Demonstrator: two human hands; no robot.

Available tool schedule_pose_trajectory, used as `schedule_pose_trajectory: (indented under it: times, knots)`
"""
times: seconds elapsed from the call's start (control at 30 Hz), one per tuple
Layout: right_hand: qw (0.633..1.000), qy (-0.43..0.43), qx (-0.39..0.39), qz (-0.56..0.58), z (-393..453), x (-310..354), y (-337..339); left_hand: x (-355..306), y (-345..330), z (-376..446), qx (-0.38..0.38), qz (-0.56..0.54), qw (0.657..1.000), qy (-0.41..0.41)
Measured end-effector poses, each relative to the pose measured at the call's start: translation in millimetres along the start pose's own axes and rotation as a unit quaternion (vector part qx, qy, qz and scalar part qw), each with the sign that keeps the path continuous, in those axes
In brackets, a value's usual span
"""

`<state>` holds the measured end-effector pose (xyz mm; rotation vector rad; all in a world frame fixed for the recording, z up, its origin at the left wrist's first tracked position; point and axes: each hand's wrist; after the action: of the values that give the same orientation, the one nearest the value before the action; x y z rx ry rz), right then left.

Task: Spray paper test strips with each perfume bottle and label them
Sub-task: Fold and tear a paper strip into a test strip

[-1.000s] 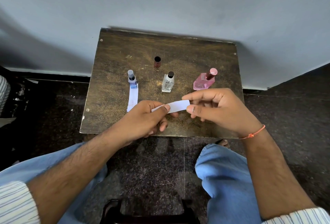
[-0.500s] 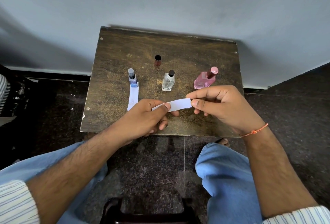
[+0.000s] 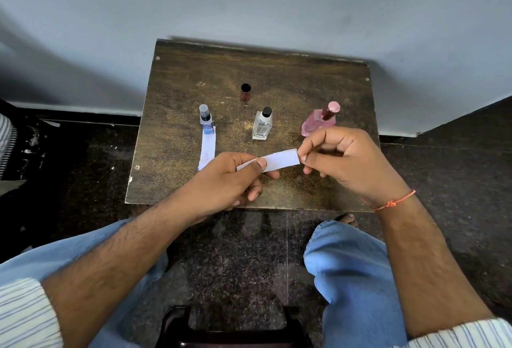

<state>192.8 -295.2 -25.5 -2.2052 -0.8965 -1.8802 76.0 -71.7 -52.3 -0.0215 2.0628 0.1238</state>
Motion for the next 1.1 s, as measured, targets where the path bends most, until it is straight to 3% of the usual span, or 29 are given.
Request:
schedule_pose_trajectory:
  times: [0.13, 0.57, 0.87, 1.1]
  knots:
    - [0.999, -0.005, 0.015, -0.036, -0.2, -2.3, 1.6, -0.9, -0.2, -1.0, 0.001, -0.001, 1.0, 0.0]
    - [1.0, -0.014, 0.027, 0.004, -2.5, -0.5, 4.1, -1.3, 1.2, -1.0, 0.008, -0.008, 1.0, -0.013]
    - [0.992, 0.056, 0.056, -0.101, -2.7, -3.7, -0.1, -6.5, 0.3, -2.5, 0.049, -0.077, 0.995, 0.029]
    - [0.985, 0.101, 0.048, -0.128, -6.9, -1.0, -1.2, -9.4, -4.7, 1.4, 0.033, -0.114, 0.992, 0.052]
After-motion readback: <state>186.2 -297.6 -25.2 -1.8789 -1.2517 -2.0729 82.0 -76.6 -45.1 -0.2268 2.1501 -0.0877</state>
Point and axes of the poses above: each hand's wrist, its own z-axis towards the middle knuckle, its own y-axis out of the back of the hand, x = y × z, and after that the axes turned 11 degrees about -x, right-handed
